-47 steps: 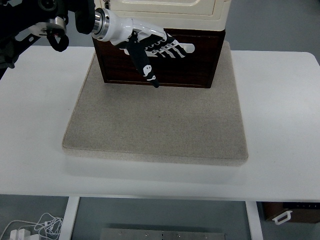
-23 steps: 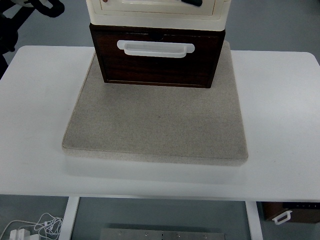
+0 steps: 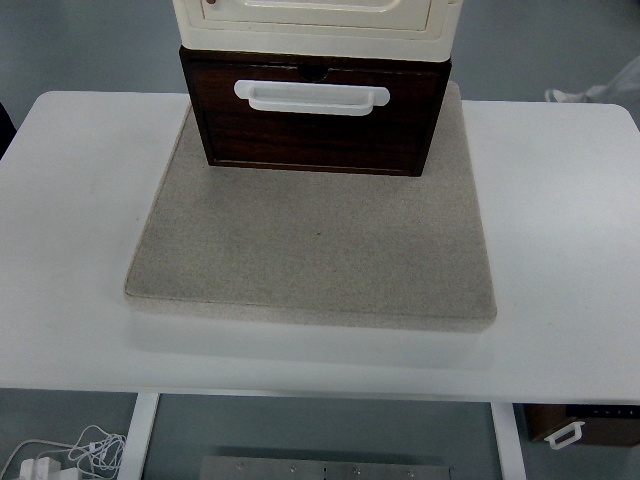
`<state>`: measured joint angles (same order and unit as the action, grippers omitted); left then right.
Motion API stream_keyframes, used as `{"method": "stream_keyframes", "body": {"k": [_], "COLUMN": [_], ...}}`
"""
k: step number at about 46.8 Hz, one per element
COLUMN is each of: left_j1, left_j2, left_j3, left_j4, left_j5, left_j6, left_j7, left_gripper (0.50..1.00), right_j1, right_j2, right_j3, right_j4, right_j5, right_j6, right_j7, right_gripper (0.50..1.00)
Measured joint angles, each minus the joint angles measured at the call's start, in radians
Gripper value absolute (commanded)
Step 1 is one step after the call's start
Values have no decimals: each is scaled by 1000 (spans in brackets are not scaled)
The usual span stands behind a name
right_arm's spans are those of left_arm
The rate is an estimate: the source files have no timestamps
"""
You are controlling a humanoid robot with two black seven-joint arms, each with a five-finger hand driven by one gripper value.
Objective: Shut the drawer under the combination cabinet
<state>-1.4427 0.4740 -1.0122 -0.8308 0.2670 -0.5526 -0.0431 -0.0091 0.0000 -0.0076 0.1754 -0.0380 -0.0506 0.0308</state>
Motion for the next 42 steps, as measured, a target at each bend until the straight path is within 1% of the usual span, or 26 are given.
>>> {"method": "stream_keyframes", "body": {"k": [4,8,12,16,23,30,34,37,42], "left_j1": [0,0,0,0,4,4,13,23,71], "left_j2": [0,0,1,2,2,0,0,-2,-3], "left_j3": [-54,-95,-108,-110,-93,-91,-92,-93,-95], "left_j4": [35,72,111,164,300,421,454,476,486], "left_j5": [0,0,-1,-5,-39,-45,-52,-70,-173], "left_j6": [57,154,282,344,366,367,367,365,353], "left_j7": [-1,-30,-60,-64,-61,-53,-44,-24,-7], "left_gripper": [996,999,999,996,996,996,996,996,996], "right_j1": [0,0,0,0,0,0,0,0,0], "right_j2": [0,0,0,0,0,0,0,0,0], "right_j3": [0,0,0,0,0,0,1,1,0], "right_j4": [0,0,-1,0,0,-1,-1,0,0], "right_j5": [0,0,0,0,0,0,0,0,0], "right_j6": [0,0,0,0,0,0,0,0,0], "right_j7": [0,0,0,0,0,0,0,0,0], "right_gripper": [952,952,952,952,952,952,952,954,952]}}
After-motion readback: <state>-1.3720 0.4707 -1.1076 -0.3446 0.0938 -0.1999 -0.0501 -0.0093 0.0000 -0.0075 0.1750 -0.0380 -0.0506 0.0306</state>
